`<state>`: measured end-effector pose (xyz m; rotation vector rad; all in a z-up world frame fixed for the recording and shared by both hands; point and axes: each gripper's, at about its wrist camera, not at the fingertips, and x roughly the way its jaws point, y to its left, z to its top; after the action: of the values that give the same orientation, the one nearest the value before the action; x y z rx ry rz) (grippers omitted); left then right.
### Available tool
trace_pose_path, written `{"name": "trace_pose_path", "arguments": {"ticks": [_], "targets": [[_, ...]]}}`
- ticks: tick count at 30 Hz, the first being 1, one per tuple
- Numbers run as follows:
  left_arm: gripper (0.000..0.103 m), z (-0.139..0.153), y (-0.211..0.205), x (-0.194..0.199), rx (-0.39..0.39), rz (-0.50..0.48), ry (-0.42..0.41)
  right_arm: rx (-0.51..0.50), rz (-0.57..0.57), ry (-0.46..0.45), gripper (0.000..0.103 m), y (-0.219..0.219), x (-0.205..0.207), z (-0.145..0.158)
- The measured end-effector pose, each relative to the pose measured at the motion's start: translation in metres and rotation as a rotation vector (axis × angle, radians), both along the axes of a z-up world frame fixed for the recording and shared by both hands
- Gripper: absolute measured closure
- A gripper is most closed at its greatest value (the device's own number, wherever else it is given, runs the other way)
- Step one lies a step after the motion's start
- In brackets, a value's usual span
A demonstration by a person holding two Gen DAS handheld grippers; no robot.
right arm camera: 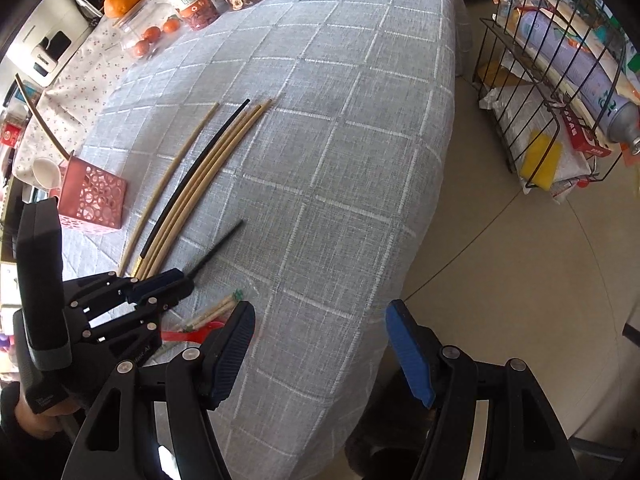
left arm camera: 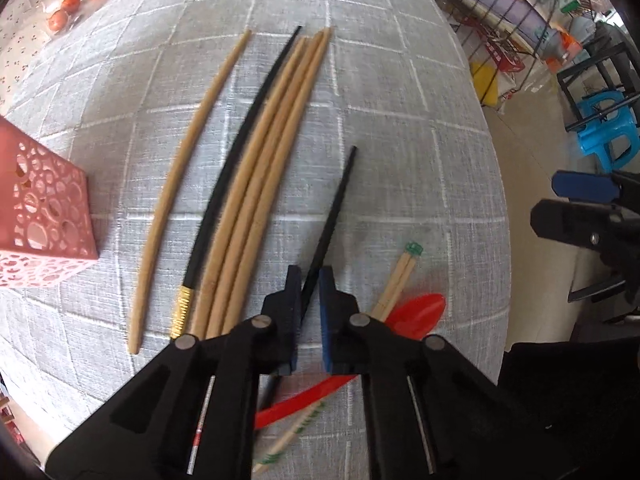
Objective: Organize utensils
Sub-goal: 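Grasp the black chopstick with the left tool, then lift the black chopstick with the left tool while the right tool grasps the paper-wrapped chopsticks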
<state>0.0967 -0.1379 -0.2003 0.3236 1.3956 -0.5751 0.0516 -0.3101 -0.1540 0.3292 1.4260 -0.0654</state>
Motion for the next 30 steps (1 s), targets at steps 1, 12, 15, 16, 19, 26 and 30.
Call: {"name": "trace_pose_path", "arguments": {"ticks": [1, 12, 15, 16, 19, 26, 30], "targets": [[0.096, 0.001, 0.004, 0.003, 0.003, 0.017, -0.001, -0.002, 0.003, -0.001, 0.034, 0.001, 0.0, 0.0], [0.096, -0.001, 0.014, 0.01, -0.026, 0.044, 0.007, 0.016, 0.01, 0.022, 0.034, 0.006, 0.001, -0.006], [0.097, 0.018, 0.018, 0.009, -0.02, 0.048, -0.044, 0.028, 0.009, 0.028, 0.034, 0.01, 0.001, -0.008], [0.097, 0.028, 0.023, 0.008, -0.044, 0.053, -0.059, 0.033, 0.01, 0.03, 0.034, 0.011, 0.001, -0.008], [0.097, 0.057, 0.038, 0.005, -0.106, 0.069, -0.108, 0.046, 0.013, 0.039, 0.034, 0.015, 0.003, -0.012], [0.097, 0.108, 0.067, -0.008, -0.15, 0.075, -0.266, 0.101, 0.012, 0.087, 0.034, 0.034, 0.012, -0.027], [0.097, 0.12, 0.078, -0.009, -0.176, 0.088, -0.308, 0.124, 0.029, 0.097, 0.034, 0.052, 0.018, -0.034]]}}
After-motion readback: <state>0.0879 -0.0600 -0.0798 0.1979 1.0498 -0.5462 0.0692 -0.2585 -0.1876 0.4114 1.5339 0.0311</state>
